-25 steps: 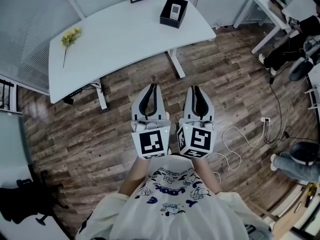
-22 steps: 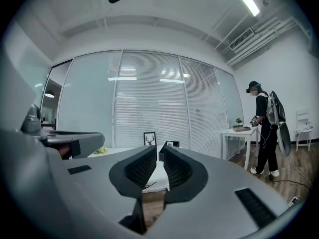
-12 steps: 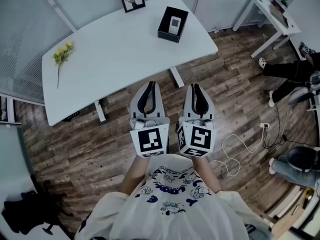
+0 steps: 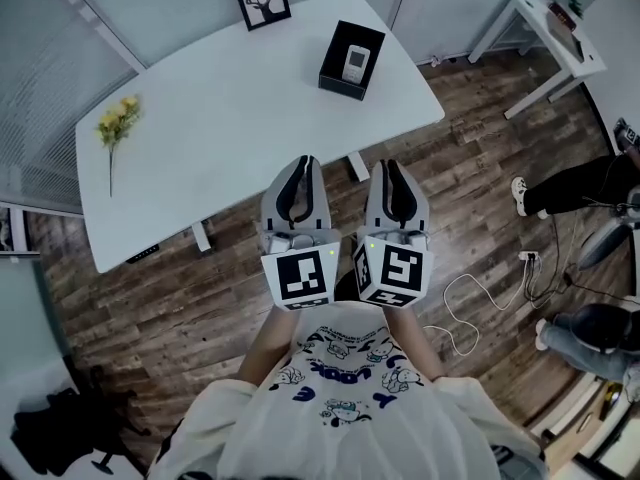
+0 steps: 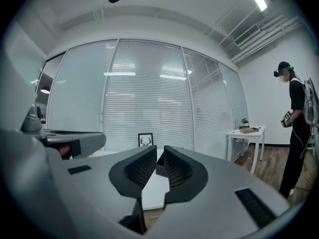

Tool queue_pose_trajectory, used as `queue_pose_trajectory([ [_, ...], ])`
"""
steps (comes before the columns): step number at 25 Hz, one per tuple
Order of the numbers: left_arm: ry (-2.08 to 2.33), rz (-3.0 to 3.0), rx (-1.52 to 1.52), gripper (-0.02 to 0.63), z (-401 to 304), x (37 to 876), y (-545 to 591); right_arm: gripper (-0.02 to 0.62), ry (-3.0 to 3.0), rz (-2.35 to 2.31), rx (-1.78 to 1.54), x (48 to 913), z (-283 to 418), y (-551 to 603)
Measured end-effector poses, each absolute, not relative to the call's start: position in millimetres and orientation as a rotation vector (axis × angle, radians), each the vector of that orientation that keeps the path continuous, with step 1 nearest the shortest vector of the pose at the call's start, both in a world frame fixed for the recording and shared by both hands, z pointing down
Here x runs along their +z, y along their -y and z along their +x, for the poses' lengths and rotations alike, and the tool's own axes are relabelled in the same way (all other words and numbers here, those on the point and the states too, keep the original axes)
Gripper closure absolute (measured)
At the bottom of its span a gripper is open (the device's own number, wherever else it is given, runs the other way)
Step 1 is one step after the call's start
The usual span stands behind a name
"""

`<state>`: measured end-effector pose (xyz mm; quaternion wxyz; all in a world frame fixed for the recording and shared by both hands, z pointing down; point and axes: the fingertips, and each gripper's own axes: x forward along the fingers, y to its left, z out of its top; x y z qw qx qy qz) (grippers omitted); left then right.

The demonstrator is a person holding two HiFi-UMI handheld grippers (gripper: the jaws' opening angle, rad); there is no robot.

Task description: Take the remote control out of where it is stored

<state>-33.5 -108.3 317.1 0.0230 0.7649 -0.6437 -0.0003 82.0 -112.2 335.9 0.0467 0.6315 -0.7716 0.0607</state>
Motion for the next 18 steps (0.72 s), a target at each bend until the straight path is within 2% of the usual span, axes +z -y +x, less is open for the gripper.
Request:
queue_pose_trajectory([
  [18, 2.010, 2.290, 0.103, 0.577, -33, 347, 192, 0.534, 2.387, 1.815, 0.236, 362, 81, 203],
])
